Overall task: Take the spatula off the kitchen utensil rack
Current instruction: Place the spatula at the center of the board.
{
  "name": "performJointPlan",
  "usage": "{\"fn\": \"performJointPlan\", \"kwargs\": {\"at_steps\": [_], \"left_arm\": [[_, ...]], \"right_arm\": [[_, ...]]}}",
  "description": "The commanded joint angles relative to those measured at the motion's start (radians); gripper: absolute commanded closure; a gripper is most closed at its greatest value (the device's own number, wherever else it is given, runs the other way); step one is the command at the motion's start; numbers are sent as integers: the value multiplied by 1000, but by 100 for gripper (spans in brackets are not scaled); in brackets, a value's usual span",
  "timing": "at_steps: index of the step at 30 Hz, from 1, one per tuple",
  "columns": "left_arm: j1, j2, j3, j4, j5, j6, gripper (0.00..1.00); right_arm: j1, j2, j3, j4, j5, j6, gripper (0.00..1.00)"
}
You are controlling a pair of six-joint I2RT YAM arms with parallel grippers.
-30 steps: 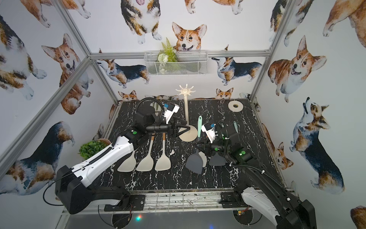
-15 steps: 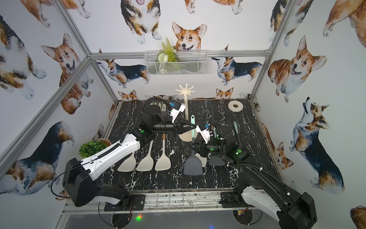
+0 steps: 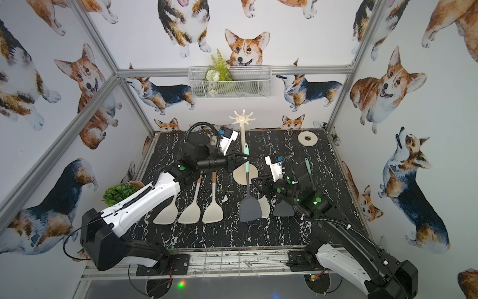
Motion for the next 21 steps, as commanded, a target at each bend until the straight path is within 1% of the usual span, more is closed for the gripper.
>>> {"fn": "performJointPlan", "kwargs": {"at_steps": [1,5,9,13,19,20,21], "left_arm": [[21,-4,-30,-105,-185,-125,100],[21,-4,-60,-60,-169,-189,100],[21,-9,-66,-49,-168,-212,100],[21,-21,-67,-50,-175,-214,100],[21,-26,-72,-45,-170,-220,100],[21,-26,-74,-41,-167,-222,100],[21,-26,-74,-40,-166,-222,100]], "right_arm": [[34,56,78,-154,223,48,57],[144,129,110,-114,291,24,57],[219,218,147,-80,306,17,56],[264,307,179,-47,285,19,54],[286,372,198,-36,255,26,53],[287,378,199,-40,255,26,54],[287,386,202,-47,257,26,60]]}}
